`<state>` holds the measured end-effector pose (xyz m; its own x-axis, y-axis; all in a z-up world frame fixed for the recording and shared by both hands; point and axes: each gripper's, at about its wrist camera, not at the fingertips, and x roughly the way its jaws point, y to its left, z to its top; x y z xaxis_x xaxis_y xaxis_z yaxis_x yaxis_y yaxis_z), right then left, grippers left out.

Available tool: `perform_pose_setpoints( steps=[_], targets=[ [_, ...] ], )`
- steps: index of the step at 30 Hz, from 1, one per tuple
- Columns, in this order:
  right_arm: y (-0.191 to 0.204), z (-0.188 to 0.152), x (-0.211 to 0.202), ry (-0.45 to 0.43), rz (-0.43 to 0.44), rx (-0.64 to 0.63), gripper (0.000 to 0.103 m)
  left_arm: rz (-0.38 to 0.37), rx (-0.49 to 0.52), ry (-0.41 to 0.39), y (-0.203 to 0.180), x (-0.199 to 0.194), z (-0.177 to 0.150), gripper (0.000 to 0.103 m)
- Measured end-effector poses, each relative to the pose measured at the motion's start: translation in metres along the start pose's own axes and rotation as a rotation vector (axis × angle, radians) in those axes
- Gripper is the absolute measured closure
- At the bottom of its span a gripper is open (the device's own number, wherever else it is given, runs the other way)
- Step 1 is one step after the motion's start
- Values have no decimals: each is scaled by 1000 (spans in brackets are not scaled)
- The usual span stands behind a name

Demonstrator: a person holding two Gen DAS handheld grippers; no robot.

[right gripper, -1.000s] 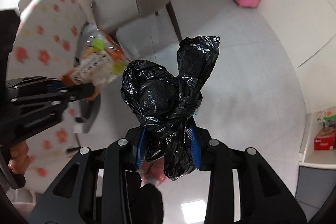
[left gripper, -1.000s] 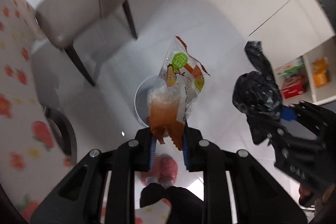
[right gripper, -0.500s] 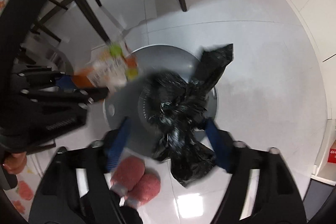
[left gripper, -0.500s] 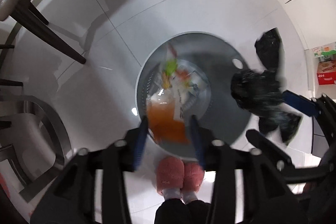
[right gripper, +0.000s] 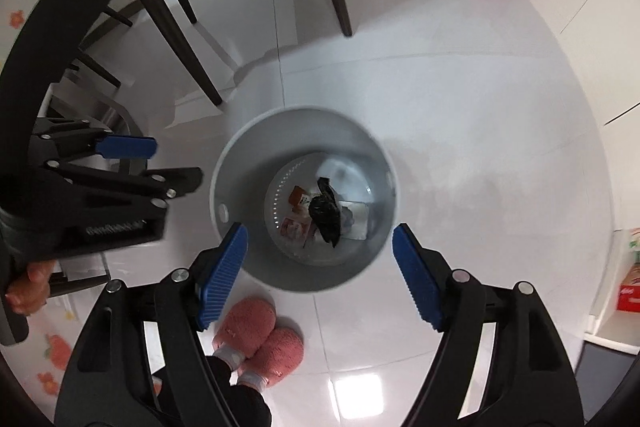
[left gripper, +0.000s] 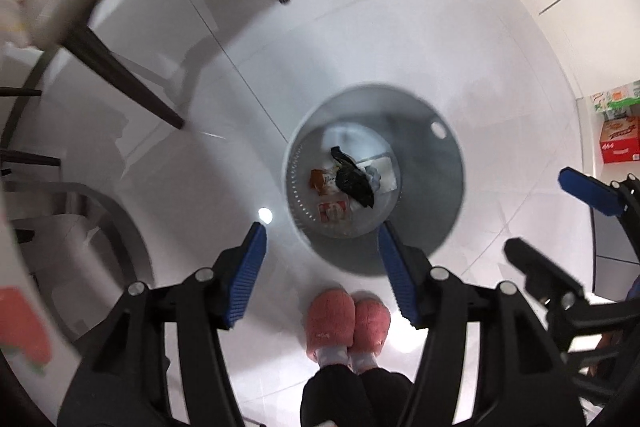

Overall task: Collect trash
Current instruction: 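Carry both items over the grey bin and open both tools to drop them, then move both open tools back over the table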

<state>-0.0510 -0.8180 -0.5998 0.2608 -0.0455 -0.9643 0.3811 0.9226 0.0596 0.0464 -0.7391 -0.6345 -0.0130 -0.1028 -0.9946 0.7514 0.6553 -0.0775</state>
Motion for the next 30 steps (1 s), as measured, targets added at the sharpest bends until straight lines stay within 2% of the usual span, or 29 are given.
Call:
perform_pose_setpoints(
  steps=[4,8,10,13,19,24,30],
  targets=[
    [9,9,-82,-40,-15,-4,31,14,-13,-36,6,-80,-15,44],
    [28,20,-184,-99,-32,-29,31,13,-25,-100,16,-179,-38,44],
    [37,24,-231,-133,-25,-39,31,15,-42,-133,22,-225,-51,40],
    [56,27,-301,-185,5,-42,31,54,-72,-209,31,-300,-75,31],
    [120,29,-418,-292,91,-147,31,102,-204,-339,59,-429,-133,31],
    [176,30,-486,-386,187,-293,28,193,-315,-460,89,-514,-193,29],
    [262,27,-520,-435,266,-463,28,253,-485,-543,137,-570,-277,28]
  ],
)
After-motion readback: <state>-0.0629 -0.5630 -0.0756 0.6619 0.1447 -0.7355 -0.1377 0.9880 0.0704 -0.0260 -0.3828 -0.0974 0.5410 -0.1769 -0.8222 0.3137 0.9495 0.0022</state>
